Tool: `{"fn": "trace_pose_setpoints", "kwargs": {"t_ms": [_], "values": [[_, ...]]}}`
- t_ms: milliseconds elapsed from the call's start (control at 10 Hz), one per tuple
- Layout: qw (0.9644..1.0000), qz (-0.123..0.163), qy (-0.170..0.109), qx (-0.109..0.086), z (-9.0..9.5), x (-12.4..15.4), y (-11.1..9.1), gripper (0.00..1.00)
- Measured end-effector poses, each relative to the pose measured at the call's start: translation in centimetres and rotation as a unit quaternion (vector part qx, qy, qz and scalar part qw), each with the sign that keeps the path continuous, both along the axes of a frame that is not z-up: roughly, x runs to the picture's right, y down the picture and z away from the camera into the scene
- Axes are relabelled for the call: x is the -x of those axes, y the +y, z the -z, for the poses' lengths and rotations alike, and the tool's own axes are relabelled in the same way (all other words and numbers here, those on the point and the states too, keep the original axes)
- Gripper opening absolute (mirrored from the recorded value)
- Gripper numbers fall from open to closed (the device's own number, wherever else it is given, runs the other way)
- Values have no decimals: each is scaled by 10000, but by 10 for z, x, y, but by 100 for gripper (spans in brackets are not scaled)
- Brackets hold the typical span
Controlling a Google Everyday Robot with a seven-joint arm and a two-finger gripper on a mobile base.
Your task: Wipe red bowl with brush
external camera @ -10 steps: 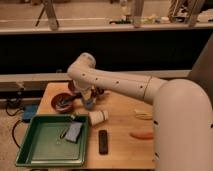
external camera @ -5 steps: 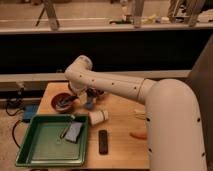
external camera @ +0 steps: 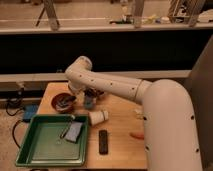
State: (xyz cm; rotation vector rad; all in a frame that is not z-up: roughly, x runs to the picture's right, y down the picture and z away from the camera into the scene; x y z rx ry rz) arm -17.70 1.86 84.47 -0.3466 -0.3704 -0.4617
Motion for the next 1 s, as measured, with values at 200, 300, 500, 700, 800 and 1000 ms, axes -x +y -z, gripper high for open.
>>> {"fn": "trace_pose_setpoints", "kwargs": {"t_ms": [200,300,500,700,800,1000], "values": [[9999,-76,106,68,-6,3,1,80],[9997,-95,168,122,-10,5,3,80],[9994,-120,239,207,-18,9,6,80],[9993,-112,252,250,-22,11,6,80],[9992,-97,277,260,-24,11,7,80],[9991,-66,318,282,-28,10,8,80]]}}
